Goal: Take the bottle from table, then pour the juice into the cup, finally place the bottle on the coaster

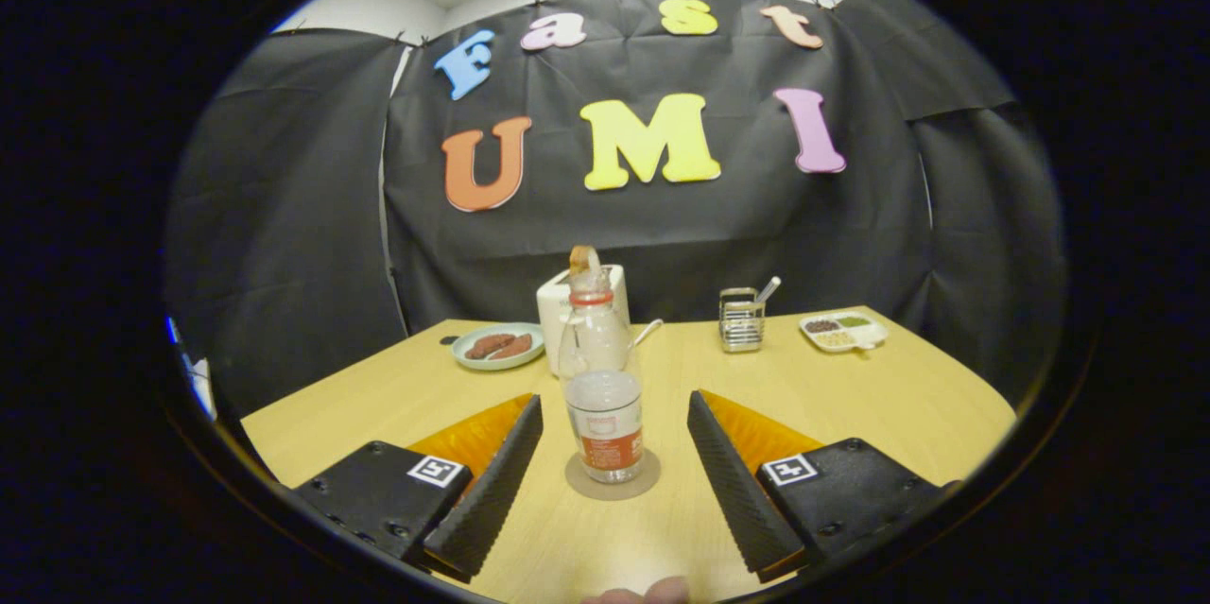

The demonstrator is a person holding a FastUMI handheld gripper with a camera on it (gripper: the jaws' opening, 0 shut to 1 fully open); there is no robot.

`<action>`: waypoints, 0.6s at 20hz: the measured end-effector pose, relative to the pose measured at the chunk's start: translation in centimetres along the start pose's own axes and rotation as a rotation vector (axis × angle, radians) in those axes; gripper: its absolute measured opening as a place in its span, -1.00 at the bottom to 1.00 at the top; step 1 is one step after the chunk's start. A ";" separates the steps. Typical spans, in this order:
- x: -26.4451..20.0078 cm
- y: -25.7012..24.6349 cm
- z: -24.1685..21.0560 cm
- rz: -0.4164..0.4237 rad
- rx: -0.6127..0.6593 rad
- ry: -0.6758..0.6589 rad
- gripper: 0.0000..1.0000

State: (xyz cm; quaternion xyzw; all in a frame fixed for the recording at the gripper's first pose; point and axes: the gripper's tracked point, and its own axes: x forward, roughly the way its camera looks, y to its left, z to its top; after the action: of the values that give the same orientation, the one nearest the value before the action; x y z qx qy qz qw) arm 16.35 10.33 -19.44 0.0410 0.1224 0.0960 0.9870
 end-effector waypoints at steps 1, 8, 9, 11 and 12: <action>-1.6 -0.1 1.3 -0.003 -0.010 -0.027 0.98; -14.2 -1.4 11.6 -0.077 -0.064 -0.271 0.97; -15.8 -1.6 12.7 -0.089 -0.062 -0.301 0.97; -18.4 -1.1 13.9 -0.103 -0.072 -0.352 0.97; -19.6 -0.8 14.4 -0.109 -0.080 -0.378 0.97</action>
State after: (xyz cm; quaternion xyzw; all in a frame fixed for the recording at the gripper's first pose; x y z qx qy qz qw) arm 1.41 4.78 -0.98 0.0123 -0.0672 0.0377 0.9970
